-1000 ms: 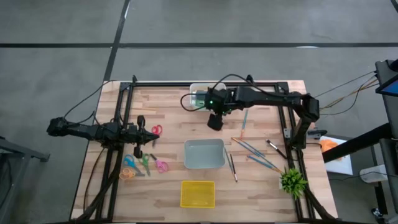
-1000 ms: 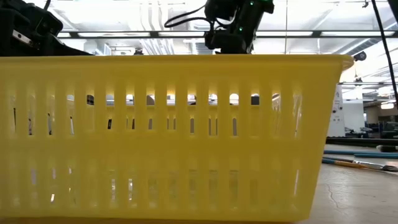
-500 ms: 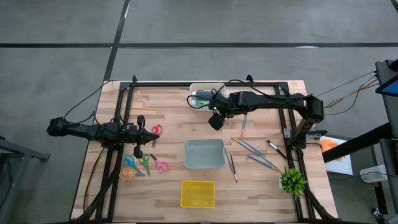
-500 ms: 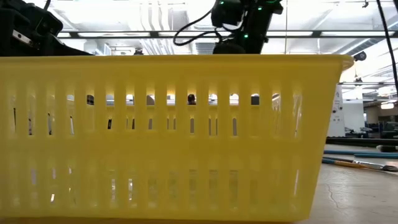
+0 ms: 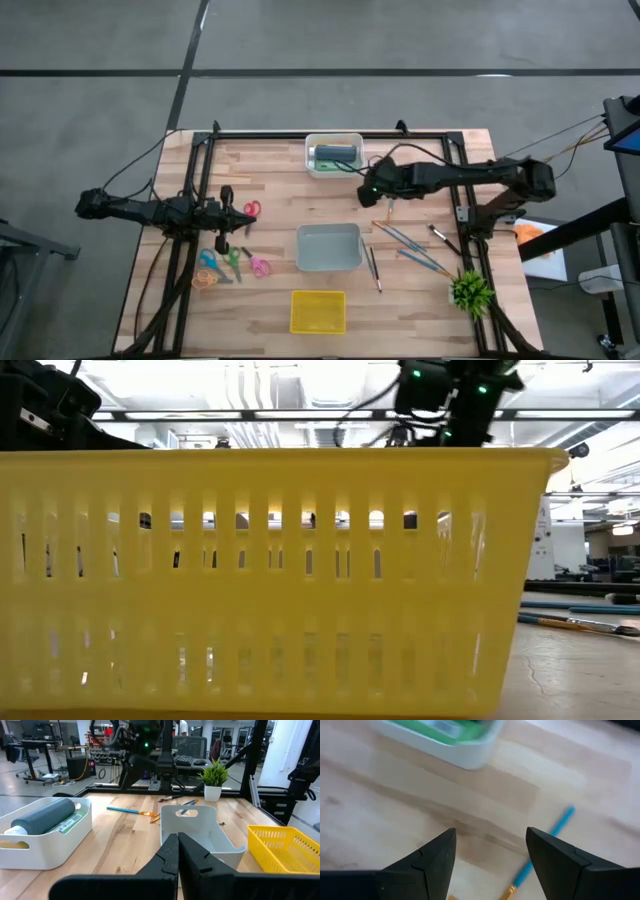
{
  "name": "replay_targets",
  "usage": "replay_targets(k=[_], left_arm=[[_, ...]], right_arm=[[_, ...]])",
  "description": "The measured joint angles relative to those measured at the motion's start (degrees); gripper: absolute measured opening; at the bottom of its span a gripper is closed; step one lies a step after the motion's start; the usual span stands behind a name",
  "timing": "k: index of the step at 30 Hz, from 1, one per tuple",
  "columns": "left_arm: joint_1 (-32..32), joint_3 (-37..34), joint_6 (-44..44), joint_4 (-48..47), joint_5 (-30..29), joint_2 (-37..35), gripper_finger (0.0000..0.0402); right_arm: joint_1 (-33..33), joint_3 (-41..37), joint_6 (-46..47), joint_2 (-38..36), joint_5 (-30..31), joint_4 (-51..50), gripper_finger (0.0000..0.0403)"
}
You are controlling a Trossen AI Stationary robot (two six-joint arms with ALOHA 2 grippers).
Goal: Pick & Place Paint Supplies
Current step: Put the blue paint brush into the gray bin
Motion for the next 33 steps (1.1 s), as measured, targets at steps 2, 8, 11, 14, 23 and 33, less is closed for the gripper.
replay_targets(k=[2,8,11,14,23,33], left_arm=[[-0.02,0.0,0.01,0.0,0.0,0.02,0.0],[0.0,-0.01,0.0,0.0,0.0,0.0,0.0],[-0.01,0.0,0.0,-0.01,0.0,0.0,0.0],[0.0,0.0,-0.01,0.0,0.0,0.0,0.0],[-0.01,0.01,-0.01,0.0,0.0,0.0,0.0],[-0.01,-0.01,0.0,-0.01,0.0,0.0,0.0]], right_arm=[[0.0,-2.61,4.5,-0.65,1.33,-0.28,0.0237],[-1.78,-6.71,13.17,-0.92,2.01,-1.6,0.0237],[-2.56,-8.6,16.88,-0.28,1.99,-1.85,0.0237],[-2.55,-10.33,20.32,0.5,2.01,-1.36,0.0237],[-2.79,-13.5,23.64,5.51,2.9,4.31,0.0237],[-4.96,-12.12,23.69,10.61,2.24,4.4,0.0237]])
